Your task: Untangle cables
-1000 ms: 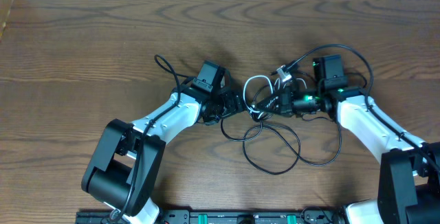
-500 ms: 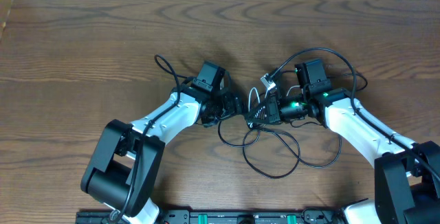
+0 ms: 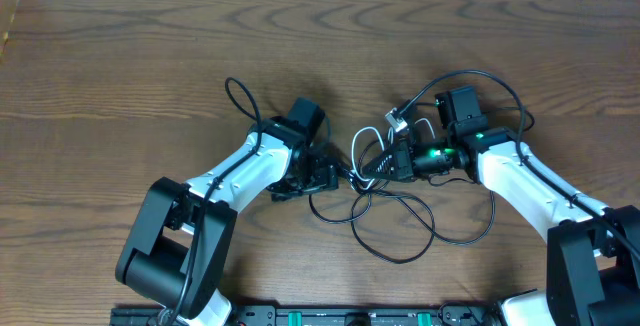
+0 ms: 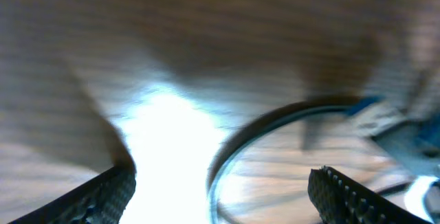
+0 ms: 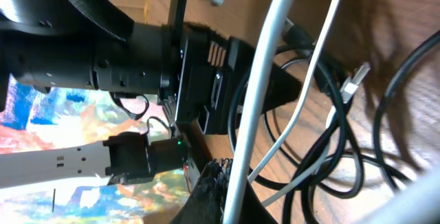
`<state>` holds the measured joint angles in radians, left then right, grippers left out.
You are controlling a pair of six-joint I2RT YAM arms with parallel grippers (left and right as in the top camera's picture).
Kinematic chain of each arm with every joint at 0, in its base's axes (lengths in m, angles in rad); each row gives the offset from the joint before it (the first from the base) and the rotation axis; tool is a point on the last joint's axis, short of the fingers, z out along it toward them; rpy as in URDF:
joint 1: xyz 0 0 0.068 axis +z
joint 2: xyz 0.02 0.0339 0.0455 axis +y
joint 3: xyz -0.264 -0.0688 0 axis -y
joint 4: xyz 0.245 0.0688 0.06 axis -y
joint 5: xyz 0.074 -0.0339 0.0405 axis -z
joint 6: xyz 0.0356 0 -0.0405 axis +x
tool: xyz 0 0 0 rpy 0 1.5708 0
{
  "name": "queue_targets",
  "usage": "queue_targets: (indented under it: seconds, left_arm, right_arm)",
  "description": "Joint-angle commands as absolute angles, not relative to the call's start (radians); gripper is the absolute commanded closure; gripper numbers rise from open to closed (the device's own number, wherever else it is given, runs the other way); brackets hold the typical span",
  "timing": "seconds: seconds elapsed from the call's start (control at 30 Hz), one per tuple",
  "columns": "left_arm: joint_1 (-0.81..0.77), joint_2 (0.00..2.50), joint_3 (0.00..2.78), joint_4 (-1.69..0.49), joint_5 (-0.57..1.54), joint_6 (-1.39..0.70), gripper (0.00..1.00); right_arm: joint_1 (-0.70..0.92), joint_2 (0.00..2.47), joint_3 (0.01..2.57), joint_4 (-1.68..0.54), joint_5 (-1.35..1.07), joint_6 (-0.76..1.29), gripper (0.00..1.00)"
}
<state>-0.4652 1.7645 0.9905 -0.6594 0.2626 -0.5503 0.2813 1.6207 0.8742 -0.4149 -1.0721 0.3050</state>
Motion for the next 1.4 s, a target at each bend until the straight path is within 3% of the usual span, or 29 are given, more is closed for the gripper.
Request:
queue_targets:
  seconds: [0.0, 0.03, 0.2, 0.53, 0.87, 1.17, 1.27, 1.37]
  left_arm:
    - [-0.442, 1.77, 0.963, -0.686, 0.202, -0.527, 0.2]
    - [-0.438, 1.754, 0.963, -0.684, 0.215, -0.527, 0.24]
    - [-0.435, 1.581, 0.963, -0.618, 0.285, -0.526, 0.25]
    - [-0.435, 1.26, 0.963, -0.487, 0.275, -0.606, 0.2]
    - [-0.473, 1.464, 0.963, -0.48, 0.277, -0.764, 0.21]
    - [-0.522, 1.661, 0.963, -0.489, 0.307, -0.773, 0.22]
    - [-0.533, 1.697, 0.963, -0.503, 0.307, -0.772, 0.3]
    - [-0.536, 1.723, 0.963, -0.534, 0.305, -0.772, 0.47]
  right_arm:
    - [0.25, 1.603, 0.881, -0.414, -1.083, 0.262, 0.99]
    - [0.242, 1.603, 0.881, -0.414, -1.082, 0.243, 0.99]
    - [0.234, 1.603, 0.881, -0.44, -0.999, 0.189, 0.99]
    - [0.277, 1.603, 0.881, -0.471, -0.928, 0.167, 0.99]
    - [0.315, 1.603, 0.881, -0.473, -0.883, 0.167, 0.99]
    - [0.323, 1.603, 0.881, -0.53, -0.737, 0.166, 0.99]
    - [0.323, 1.603, 0.881, -0.539, -0.697, 0.162, 0.99]
    - [0.323, 1.603, 0.881, -0.54, -0.659, 0.159, 0.99]
